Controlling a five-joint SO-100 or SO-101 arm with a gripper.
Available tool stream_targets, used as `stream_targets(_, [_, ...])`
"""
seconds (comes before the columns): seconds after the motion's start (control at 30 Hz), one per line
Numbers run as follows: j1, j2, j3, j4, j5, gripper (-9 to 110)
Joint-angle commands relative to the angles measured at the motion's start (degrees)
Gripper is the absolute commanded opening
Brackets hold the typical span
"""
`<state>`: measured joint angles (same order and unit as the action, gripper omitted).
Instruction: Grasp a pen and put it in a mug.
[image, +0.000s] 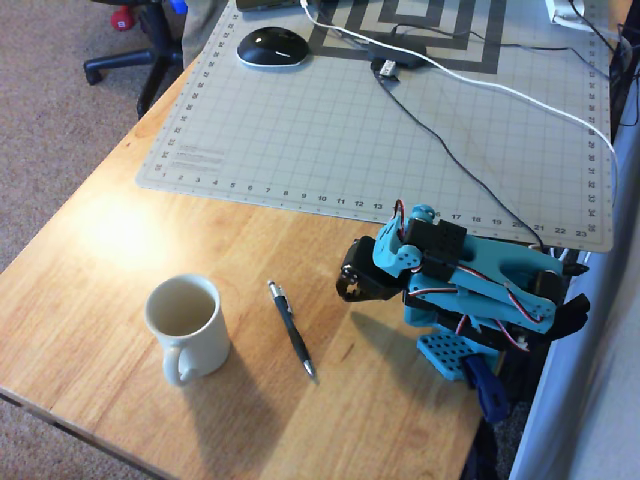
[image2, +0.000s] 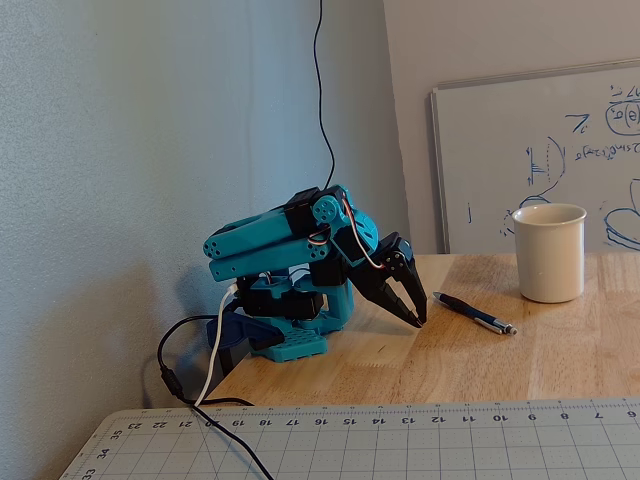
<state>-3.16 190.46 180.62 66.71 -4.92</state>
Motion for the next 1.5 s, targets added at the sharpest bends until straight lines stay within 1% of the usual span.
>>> stream_targets(0.0, [0.18,1.41,-0.88,-0.53,0.7,1])
stream_targets(0.6, [0.18,0.26,-2.02,-1.05,0.97,1])
stream_targets(0.7, [0.18,-2.29,-4.57,-1.14,3.69,1])
stream_targets(0.93, [-2.99,-17.49,-16.79,-1.23,18.72,1])
stream_targets(1.07, [-4.31,-27.6,-24.7,-2.11,31.64,2])
stream_targets(1.3, [-4.39,-43.42,-32.96,-10.9,55.81,13])
stream_targets(1.4, [-5.36,-49.66,-34.8,-16.0,63.19,19])
stream_targets(1.47, [-7.12,-53.79,-35.95,-19.51,65.83,22])
